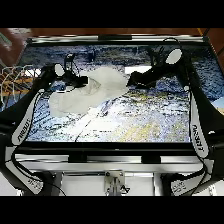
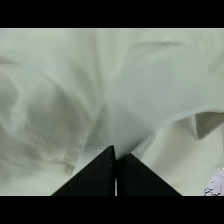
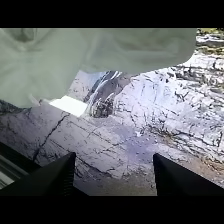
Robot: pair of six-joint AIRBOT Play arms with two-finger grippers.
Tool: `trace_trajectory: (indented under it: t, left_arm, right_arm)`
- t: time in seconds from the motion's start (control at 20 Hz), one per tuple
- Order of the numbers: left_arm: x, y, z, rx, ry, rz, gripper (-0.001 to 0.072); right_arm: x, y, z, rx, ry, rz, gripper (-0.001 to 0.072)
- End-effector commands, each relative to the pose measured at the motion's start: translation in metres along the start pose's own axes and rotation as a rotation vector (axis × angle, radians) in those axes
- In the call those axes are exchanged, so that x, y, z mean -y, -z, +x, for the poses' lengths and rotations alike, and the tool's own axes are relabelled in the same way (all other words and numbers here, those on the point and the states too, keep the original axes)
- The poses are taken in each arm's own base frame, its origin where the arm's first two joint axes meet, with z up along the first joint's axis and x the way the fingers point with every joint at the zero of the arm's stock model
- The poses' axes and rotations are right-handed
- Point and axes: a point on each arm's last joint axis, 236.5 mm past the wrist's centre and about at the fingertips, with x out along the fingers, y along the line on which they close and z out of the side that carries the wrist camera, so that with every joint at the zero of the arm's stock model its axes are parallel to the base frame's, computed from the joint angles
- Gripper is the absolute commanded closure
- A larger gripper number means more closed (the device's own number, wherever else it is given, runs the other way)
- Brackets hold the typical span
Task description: Fold the shirts.
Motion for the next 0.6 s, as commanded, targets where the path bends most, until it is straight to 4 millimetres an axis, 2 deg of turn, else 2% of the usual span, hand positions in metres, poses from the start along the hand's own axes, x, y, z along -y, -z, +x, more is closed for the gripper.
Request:
trace_trajectory:
  t: [0.0, 0.15, 0.25, 0.35, 0.45, 0.55]
  left_arm:
    - [0.001, -0.006, -0.044, 0.003, -0.042, 0.119, 0.066]
    - [0.037, -0.013, -0.121, 0.062, -0.012, 0.212, 0.066]
    - [0.061, -0.015, -0.171, 0.122, 0.01, 0.251, 0.066]
    - [0.078, -0.014, -0.21, 0.177, 0.028, 0.28, 0.066]
    - [0.086, -0.016, -0.235, 0.221, 0.039, 0.27, 0.066]
    - [0.087, -0.017, -0.243, 0.237, 0.039, 0.272, 0.066]
  right_arm:
    - [-0.028, 0.011, 0.01, -0.029, -0.035, -0.185, 0.0102]
    - [-0.062, 0.018, 0.033, -0.016, 0.035, -0.389, 0.0102]
    - [-0.088, 0.008, 0.047, 0.065, 0.061, -0.465, 0.0102]
    - [-0.123, -0.007, 0.056, 0.181, 0.037, -0.515, 0.0103]
    - [-0.155, -0.016, 0.06, 0.276, 0.001, -0.55, 0.0102]
    - [-0.181, -0.011, 0.067, 0.306, -0.025, -0.592, 0.0102]
